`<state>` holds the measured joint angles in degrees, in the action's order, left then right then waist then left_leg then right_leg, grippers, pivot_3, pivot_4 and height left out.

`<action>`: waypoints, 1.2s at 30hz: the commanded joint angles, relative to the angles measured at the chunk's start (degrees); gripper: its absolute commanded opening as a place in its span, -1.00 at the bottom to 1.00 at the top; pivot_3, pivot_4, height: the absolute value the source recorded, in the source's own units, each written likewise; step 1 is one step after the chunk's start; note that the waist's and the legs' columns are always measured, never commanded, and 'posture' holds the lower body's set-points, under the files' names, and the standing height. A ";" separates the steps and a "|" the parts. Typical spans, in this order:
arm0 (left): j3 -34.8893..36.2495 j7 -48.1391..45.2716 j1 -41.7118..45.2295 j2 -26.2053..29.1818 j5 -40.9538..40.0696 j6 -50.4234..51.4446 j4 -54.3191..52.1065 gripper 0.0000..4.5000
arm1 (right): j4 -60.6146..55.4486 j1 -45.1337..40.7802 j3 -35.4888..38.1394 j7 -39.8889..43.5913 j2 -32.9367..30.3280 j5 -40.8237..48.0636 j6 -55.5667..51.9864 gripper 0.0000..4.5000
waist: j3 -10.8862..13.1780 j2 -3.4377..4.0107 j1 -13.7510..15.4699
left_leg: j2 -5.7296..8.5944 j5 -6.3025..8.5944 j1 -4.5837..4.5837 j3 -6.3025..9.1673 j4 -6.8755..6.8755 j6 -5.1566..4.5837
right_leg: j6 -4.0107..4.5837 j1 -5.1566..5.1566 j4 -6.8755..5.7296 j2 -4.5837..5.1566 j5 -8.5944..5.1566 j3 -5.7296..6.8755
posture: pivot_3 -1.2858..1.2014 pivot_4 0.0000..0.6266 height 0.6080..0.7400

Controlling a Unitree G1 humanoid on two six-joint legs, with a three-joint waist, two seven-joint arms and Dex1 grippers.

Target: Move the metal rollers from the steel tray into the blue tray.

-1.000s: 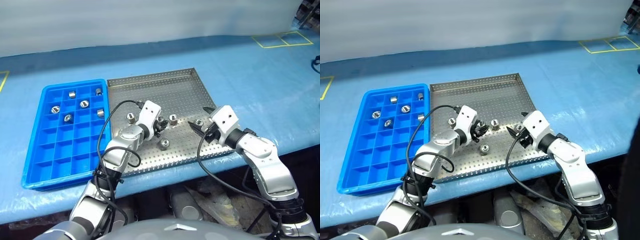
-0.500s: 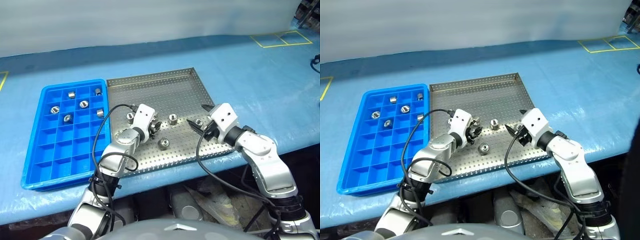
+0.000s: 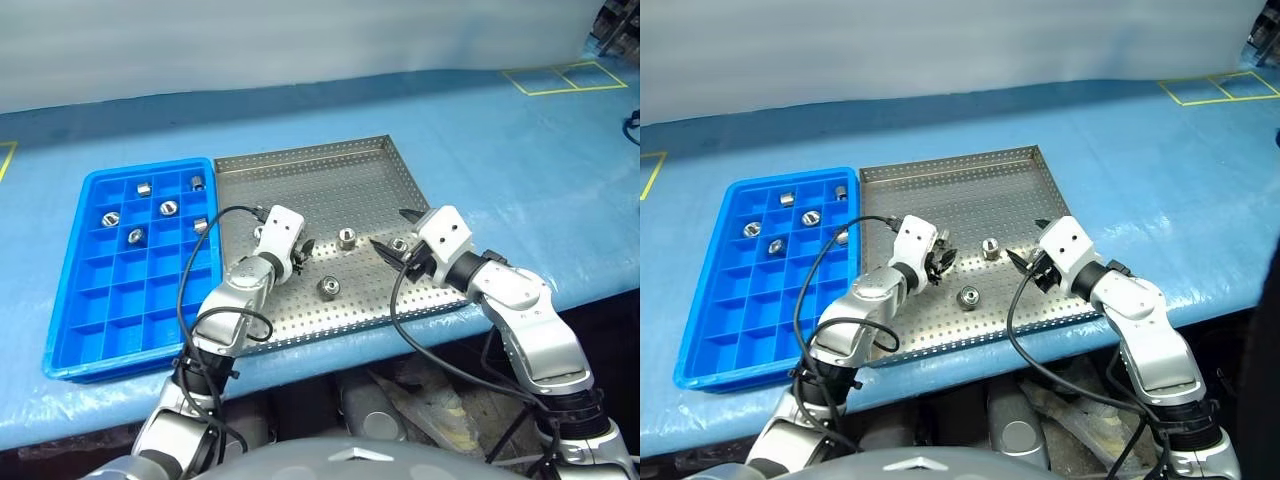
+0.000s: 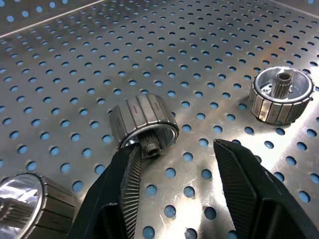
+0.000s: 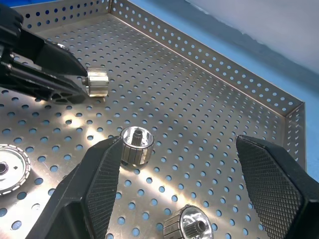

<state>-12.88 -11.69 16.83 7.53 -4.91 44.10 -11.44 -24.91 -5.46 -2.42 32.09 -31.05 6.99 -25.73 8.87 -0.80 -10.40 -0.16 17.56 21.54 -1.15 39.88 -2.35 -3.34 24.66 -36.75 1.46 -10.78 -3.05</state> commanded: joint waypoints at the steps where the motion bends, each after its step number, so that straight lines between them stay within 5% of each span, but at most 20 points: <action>1: 1.56 -1.95 -1.51 2.25 -1.52 3.23 -8.38 0.10 | -0.87 -0.67 0.68 -0.19 -0.28 0.03 0.02 0.69 | 0.00 0.00 -0.03 | 0.00 0.00 0.00 -0.01 0.00 0.00 | 0.00 0.01 0.00 0.00 0.00 -0.01 | -0.17 -0.52 1.00; 7: 3.44 -2.81 -1.61 4.36 -2.78 5.36 -12.09 0.10 | -0.24 -1.39 0.12 0.07 -0.08 0.00 0.23 0.69 | 0.00 0.00 0.20 | 0.00 0.00 -0.01 -0.02 0.01 0.00 | -0.01 0.00 -0.02 0.02 -0.01 -0.01 | -0.15 -0.52 1.00; 20: 0.51 0.90 5.32 -1.89 1.53 -3.54 5.84 0.10 | -0.12 -1.99 -0.28 0.05 -0.08 -0.05 0.44 0.69 | 0.00 -0.01 0.26 | 0.05 0.03 0.01 -0.05 0.01 -0.05 | -0.04 0.00 0.04 0.02 0.02 -0.04 | -0.17 -0.52 1.00; 25: 0.15 2.72 6.76 -2.61 3.29 -2.86 7.68 0.61 | -0.87 -1.20 0.22 -0.21 -0.24 0.00 0.30 0.69 | 0.00 -0.01 0.15 | 0.05 0.03 0.01 -0.05 0.01 -0.05 | -0.05 0.01 0.03 0.01 0.03 -0.06 | -0.18 -0.52 1.00; 36: -0.45 1.38 7.60 -3.85 4.17 -3.97 12.54 0.61 | -0.62 -1.36 0.03 -0.39 -0.08 0.00 0.59 0.69 | 0.00 -0.01 0.03 | 0.06 0.04 0.01 -0.08 0.01 -0.07 | -0.09 0.01 0.04 0.02 0.04 -0.08 | -0.17 -0.52 1.00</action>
<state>-12.88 -9.96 23.36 4.40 -1.04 41.63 1.12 -23.64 -6.36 -3.48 32.08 -30.97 6.97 -25.71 8.87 -0.80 -10.37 -0.10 17.60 21.55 -1.23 39.89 -2.42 -3.43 24.67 -36.71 1.48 -10.74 -3.13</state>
